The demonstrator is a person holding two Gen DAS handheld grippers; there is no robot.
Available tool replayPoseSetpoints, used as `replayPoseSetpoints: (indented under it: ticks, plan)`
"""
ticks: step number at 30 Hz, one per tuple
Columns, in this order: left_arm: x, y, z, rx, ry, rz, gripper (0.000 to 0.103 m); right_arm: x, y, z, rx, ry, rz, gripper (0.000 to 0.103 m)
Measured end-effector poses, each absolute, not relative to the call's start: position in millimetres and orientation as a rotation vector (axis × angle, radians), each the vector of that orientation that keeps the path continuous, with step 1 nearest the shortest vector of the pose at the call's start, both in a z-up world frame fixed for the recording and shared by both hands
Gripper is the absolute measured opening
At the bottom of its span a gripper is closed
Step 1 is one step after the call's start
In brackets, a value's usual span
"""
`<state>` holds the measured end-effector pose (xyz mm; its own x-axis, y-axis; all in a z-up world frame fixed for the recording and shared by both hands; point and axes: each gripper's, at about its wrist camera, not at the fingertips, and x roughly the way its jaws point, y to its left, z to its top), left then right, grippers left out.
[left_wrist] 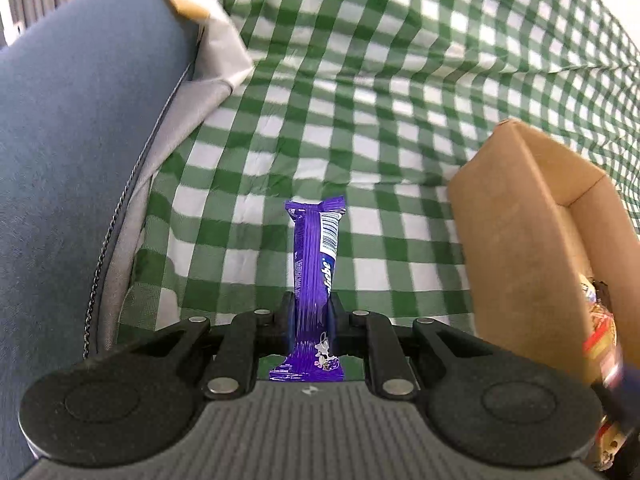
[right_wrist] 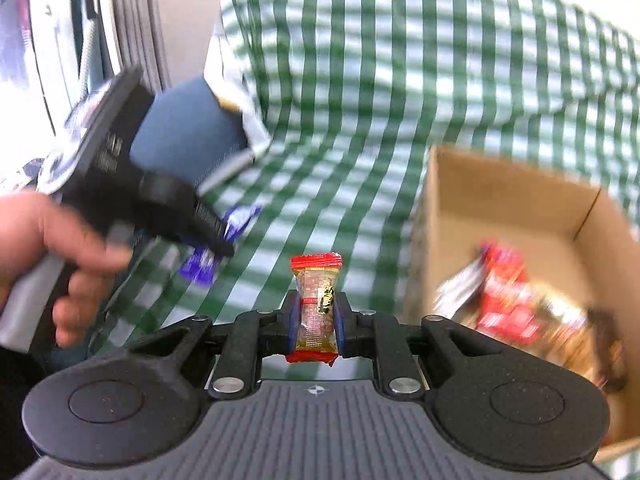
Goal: Organize snacks
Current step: 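Carry the purple bar with the left tool while the right tool carries the red candy to the box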
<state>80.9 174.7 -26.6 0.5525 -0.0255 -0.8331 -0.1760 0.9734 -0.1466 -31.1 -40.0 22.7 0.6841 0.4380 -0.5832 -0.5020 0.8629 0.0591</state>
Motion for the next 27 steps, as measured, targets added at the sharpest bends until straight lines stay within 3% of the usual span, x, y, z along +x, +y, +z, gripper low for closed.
replayPoseSetpoints:
  ticks: [8,27]
  plan:
    - [65.2,142.9,-2.2,-0.179,0.859,0.044,0.016,-22.2,-112.8,59.2,-0.164,0.43,0.438,0.018]
    - [34.9,71.6,30.4,-0.055,0.551,-0.121,0.016,-17.4,-183.2,44.0,-0.06,0.389,0.251,0.018]
